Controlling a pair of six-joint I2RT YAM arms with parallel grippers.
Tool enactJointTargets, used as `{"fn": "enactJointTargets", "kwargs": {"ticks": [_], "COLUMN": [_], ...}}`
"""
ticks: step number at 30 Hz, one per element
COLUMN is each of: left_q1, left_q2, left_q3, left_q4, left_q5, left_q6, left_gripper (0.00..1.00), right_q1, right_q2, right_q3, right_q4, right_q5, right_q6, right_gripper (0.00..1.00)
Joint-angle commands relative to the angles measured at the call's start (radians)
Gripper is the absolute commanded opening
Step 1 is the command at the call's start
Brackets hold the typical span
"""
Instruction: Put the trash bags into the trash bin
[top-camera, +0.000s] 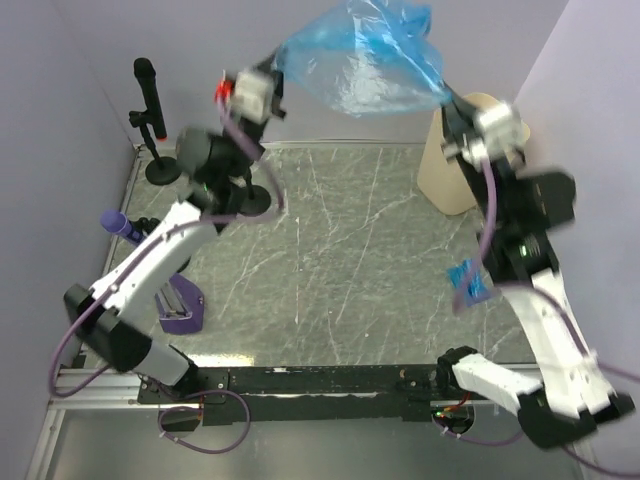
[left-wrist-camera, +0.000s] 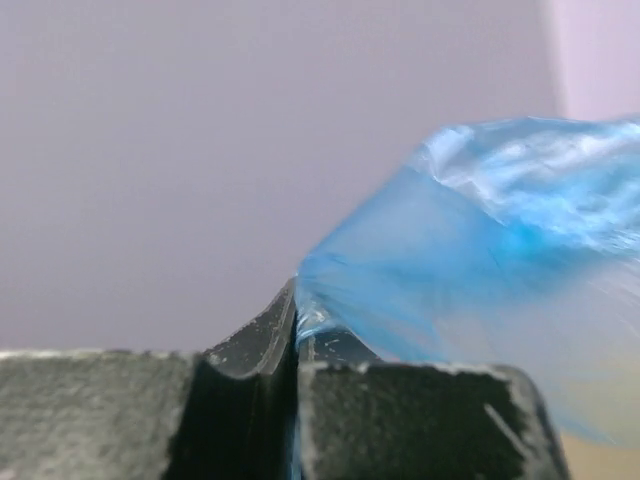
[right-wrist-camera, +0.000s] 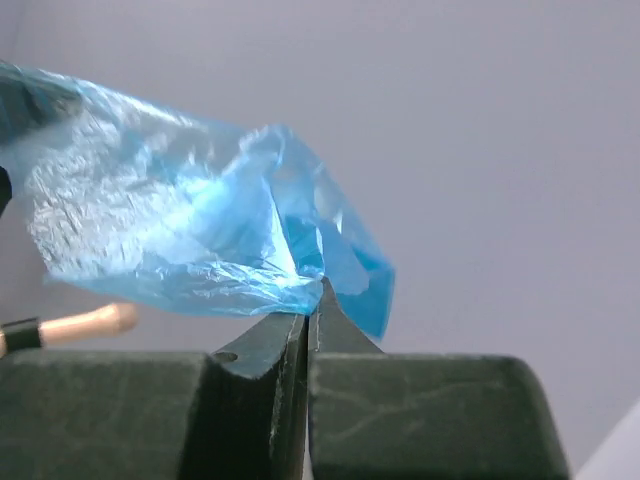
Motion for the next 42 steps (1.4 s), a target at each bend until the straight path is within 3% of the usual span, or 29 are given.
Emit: {"fn": "enactJointTargets", "kwargs": {"ticks": [1,2,3,4,5,6,7,10,13,15,17,20,23,25,28,32,34,36,39,40,42], "left_q1": [-0.097,-0.085,-0.083,-0.083,-0.086,-0.079,-0.054,-0.013,-0.013,-0.016,-0.014,-0.006,0.044,0.075,0.096,0.11,0.112,0.11,0.109,0.096,0.029], "left_q2": [-0.073,-0.075,-0.058,0.0,0.053,0.074,0.081,-0.005,-0.119,-0.165,-0.168,-0.101,0.006,0.09,0.207,0.321,0.304,0.208,0.05,0.049,0.075], "left_q3": [-0.389,-0.46,-0.454,-0.404,-0.387,-0.359,-0.338,-0.393,-0.556,-0.611,-0.586,-0.456,-0.257,-0.124,0.123,0.528,0.583,0.455,0.154,0.127,0.097], "left_q4": [0.334,0.109,-0.421,-0.933,-1.222,-1.274,-1.262,-1.155,-0.826,-0.66,-0.61,-0.693,-0.852,-0.914,-0.975,-0.956,-0.795,-0.456,0.225,0.363,0.541], "left_q5": [0.201,0.389,0.543,0.584,0.56,0.581,0.616,0.712,0.692,0.612,0.489,0.307,0.285,0.275,0.151,0.054,-0.033,-0.064,0.013,0.071,0.083], "left_q6": [0.227,0.371,0.725,1.091,1.165,1.015,0.863,0.717,0.511,0.332,0.166,-0.073,-0.241,-0.322,-0.382,-0.327,-0.292,-0.203,-0.103,-0.032,0.177], "left_gripper": [0.01,0.01,0.01,0.01,0.01,0.01,0.01,0.01,0.01,0.01,0.01,0.01,0.01,0.01,0.01,0.01,0.01,0.01,0.03,0.04,0.05], "right_q1": [0.033,0.037,0.045,0.024,-0.01,-0.024,-0.024,-0.015,-0.013,-0.013,-0.015,-0.018,-0.038,-0.053,-0.065,-0.07,-0.069,-0.061,-0.023,0.006,0.071], "right_q2": [-0.019,0.052,0.146,0.161,0.09,-0.052,-0.196,-0.594,-0.649,-0.571,-0.464,-0.277,-0.089,0.02,0.159,0.391,0.419,0.356,0.165,0.117,0.083], "right_q3": [-0.329,-0.325,-0.317,-0.364,-0.462,-0.575,-0.68,-0.944,-0.959,-0.892,-0.792,-0.593,-0.373,-0.224,0.022,0.519,0.697,0.665,0.333,0.198,0.051], "right_q4": [-0.069,-0.433,-0.708,-0.863,-0.913,-0.903,-0.81,-0.587,-0.634,-0.659,-0.694,-0.726,-0.795,-0.806,-0.765,-0.8,-0.71,-0.496,0.005,0.157,0.298], "right_q5": [0.062,0.056,0.029,-0.069,-0.219,-0.293,-0.298,-0.295,-0.282,-0.243,-0.194,-0.075,-0.053,-0.041,0.053,0.117,0.117,0.081,-0.027,-0.044,-0.006], "right_q6": [-0.268,-0.349,-0.4,-0.409,-0.476,-0.526,-0.532,-0.563,-0.571,-0.438,-0.283,-0.054,0.072,0.144,0.213,0.186,0.166,0.134,-0.007,-0.093,-0.251], "right_gripper": [0.0,0.0,0.0,0.0,0.0,0.0,0.0,0.0,0.0,0.0,0.0,0.0,0.0,0.0,0.0,0.0,0.0,0.0,0.0,0.0,0.0]}}
